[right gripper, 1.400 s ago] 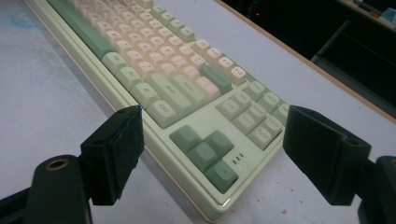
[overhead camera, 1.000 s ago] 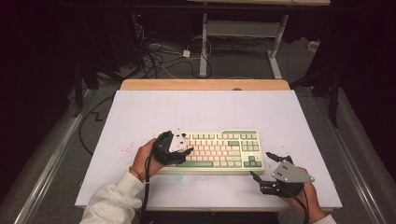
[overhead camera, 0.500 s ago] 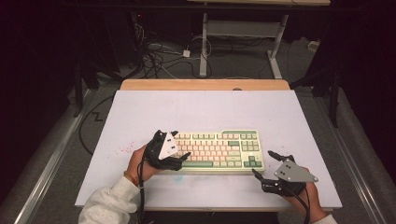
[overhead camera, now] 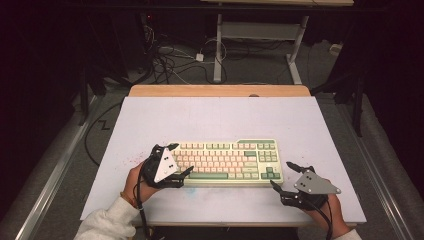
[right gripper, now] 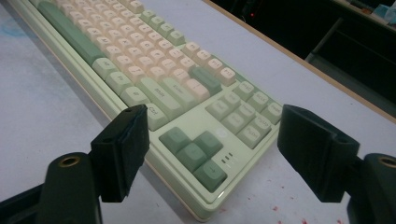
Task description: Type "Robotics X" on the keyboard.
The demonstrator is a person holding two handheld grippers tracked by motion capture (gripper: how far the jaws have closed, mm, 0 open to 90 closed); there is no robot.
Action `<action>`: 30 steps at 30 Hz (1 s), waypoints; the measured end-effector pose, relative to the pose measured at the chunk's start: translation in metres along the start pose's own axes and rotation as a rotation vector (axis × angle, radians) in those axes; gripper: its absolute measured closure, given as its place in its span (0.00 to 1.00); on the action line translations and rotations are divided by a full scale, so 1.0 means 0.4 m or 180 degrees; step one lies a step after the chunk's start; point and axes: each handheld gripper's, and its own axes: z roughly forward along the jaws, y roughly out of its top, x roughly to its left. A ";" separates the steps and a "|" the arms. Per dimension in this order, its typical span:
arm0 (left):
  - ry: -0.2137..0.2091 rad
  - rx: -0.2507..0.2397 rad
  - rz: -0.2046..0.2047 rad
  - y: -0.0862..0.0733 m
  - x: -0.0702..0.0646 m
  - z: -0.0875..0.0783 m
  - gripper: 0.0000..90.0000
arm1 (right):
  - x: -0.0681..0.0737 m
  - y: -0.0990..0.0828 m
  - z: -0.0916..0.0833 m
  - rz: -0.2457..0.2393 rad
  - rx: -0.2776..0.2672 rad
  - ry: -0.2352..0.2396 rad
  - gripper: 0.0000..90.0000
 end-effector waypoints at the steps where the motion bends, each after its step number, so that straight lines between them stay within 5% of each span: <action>1: 0.0007 0.0005 -0.0006 -0.005 0.000 -0.004 0.21 | 0.000 0.001 0.000 0.0005 -0.0006 0.0003 0.32; 18: 0.0086 0.0114 -0.0197 -0.079 0.007 -0.049 0.21 | -0.012 0.053 0.033 0.0037 0.0059 0.0499 0.97; 30: 0.0162 0.0125 -0.0368 -0.132 -0.002 -0.079 0.21 | 0.001 0.113 0.112 0.0008 0.0185 0.0699 1.00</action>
